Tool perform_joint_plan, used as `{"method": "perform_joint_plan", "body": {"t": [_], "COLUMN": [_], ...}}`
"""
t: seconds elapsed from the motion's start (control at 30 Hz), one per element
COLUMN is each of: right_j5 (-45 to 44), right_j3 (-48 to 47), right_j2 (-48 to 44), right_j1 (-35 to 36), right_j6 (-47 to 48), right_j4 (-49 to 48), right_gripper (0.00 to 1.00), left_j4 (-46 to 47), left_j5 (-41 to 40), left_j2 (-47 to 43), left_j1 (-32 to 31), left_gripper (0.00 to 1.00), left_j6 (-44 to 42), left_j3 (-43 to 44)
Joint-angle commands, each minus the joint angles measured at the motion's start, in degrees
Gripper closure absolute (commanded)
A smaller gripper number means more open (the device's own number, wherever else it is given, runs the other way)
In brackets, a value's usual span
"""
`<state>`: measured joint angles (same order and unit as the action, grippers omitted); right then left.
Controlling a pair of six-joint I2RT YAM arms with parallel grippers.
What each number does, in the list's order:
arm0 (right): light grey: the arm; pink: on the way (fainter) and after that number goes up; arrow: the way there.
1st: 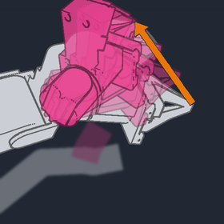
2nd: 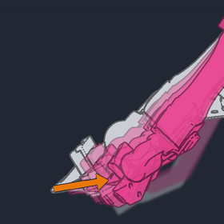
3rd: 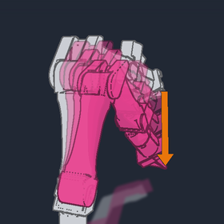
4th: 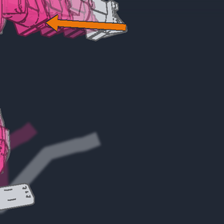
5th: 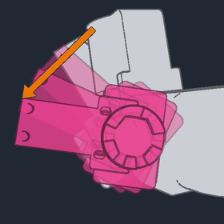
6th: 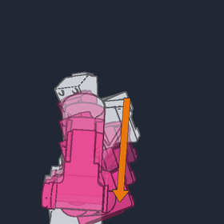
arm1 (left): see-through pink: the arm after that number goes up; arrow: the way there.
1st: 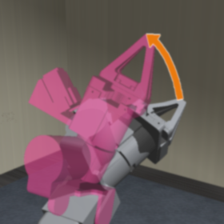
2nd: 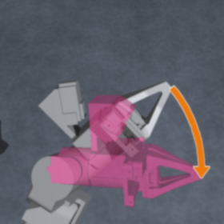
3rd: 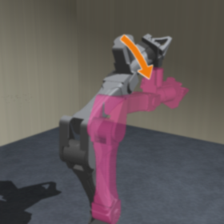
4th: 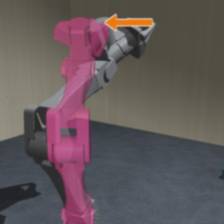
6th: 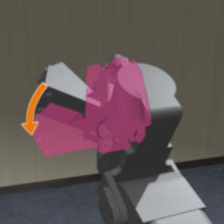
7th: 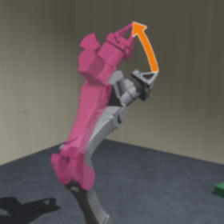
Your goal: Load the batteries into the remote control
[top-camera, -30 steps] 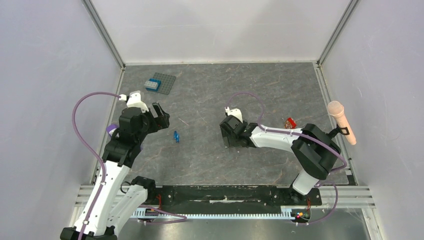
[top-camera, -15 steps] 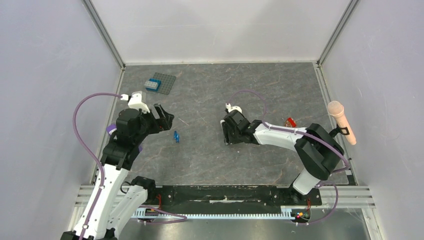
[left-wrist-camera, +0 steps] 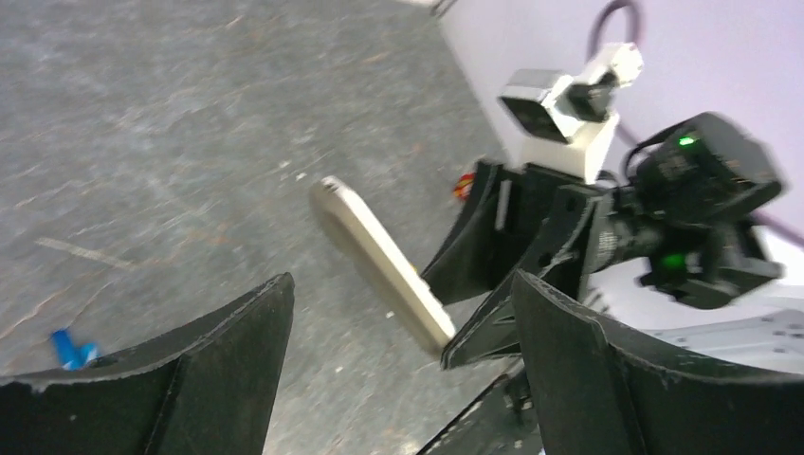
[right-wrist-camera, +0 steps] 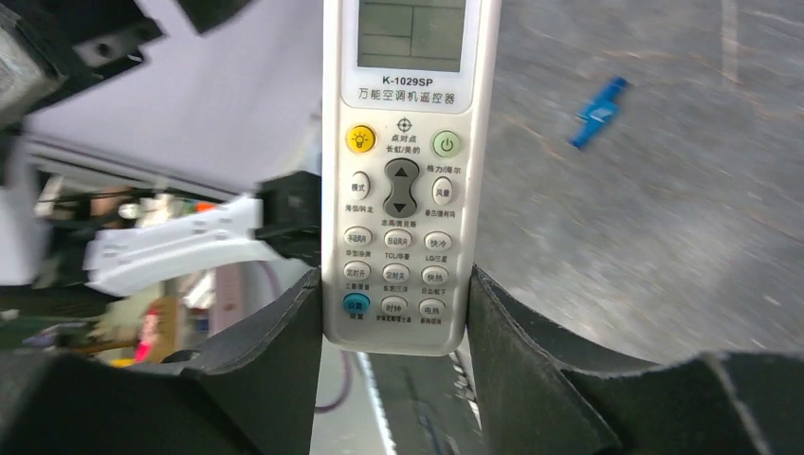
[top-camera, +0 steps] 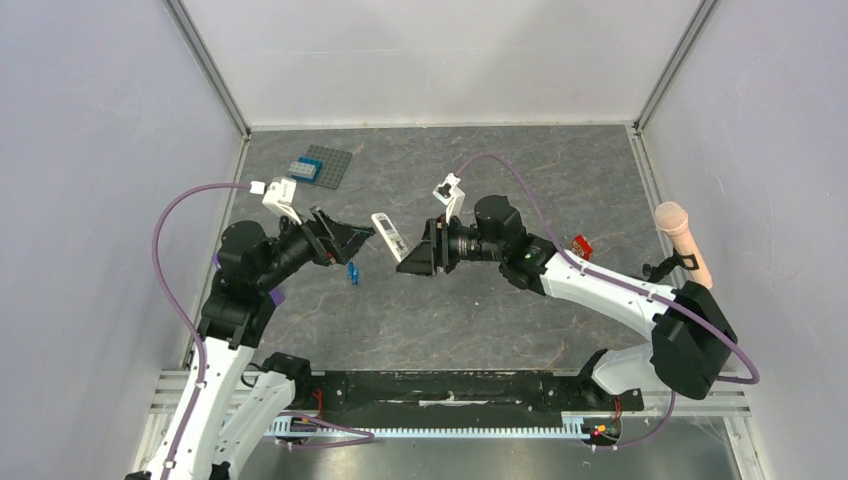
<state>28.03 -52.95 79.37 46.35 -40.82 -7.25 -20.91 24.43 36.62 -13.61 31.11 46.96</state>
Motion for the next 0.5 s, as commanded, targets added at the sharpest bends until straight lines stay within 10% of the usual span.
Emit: {"method": "perform_joint_plan", "body": {"t": [0.0, 0.47], "right_j5": [10.93, 15.65], "right_j3": [-2.18, -3.56], "right_j2": [-2.04, -4.67], "right_j1": [0.1, 0.74], "right_j6": [-11.81, -23.29], "right_j4": [-16.76, -28.08], "right_gripper": [0.76, 0.75], "left_j4": [11.52, 25.03], "left_j5": [7.15, 13.08], "left_j2": [-1.95, -1.95], "left_j1": [0.16, 0.11], "left_gripper": [0.1, 0.1], "left_j6": [12.24, 21.73], "left_j3": [2.62, -3.17]}}
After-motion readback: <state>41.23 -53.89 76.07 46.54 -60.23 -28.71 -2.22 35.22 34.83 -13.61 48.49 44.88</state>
